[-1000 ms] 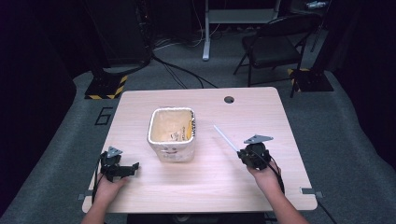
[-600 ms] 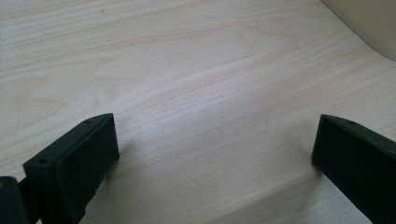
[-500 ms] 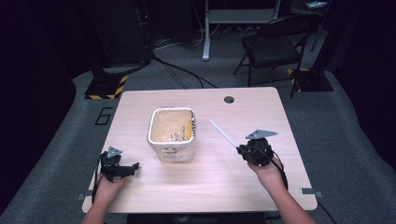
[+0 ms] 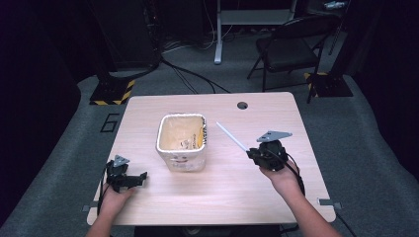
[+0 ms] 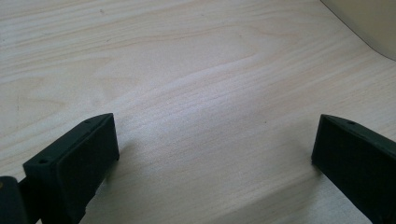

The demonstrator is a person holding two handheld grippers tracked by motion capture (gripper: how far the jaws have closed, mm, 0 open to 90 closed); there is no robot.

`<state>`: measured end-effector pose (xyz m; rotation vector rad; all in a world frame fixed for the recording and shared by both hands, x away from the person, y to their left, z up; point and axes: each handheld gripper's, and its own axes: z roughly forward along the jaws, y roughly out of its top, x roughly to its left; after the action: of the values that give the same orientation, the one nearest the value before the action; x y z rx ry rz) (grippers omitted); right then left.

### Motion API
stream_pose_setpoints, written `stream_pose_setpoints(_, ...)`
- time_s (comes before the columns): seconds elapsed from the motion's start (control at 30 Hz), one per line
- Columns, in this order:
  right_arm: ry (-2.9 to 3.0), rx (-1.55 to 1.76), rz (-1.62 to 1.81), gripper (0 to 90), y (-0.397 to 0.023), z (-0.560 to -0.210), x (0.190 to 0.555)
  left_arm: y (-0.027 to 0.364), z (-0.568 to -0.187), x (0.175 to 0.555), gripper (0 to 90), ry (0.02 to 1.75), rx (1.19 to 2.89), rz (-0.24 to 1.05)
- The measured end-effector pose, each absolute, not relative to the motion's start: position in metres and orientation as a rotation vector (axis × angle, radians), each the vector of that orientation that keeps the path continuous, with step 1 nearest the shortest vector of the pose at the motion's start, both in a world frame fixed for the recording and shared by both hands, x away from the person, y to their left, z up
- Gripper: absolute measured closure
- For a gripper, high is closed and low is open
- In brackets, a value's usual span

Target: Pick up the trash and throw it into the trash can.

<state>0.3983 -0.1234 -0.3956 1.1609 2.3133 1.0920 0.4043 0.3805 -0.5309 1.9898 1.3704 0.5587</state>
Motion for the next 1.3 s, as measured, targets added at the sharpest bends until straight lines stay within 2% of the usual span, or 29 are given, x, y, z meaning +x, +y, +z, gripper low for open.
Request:
stream_pose_setpoints(0.7, 2.341, 1.097, 1.155, 79.2, -0.108, -0.364, 0.399, 0.38, -0.531, 0.404, 0.3, 1.367, 1.992, 0.556)
stream_pose_setpoints(1.3, 2.391, 1.021, 1.168, 79.2, -0.076, -0.359, 0.405, 0.381, -0.531, 0.404, 0.3, 1.363, 1.994, 0.554)
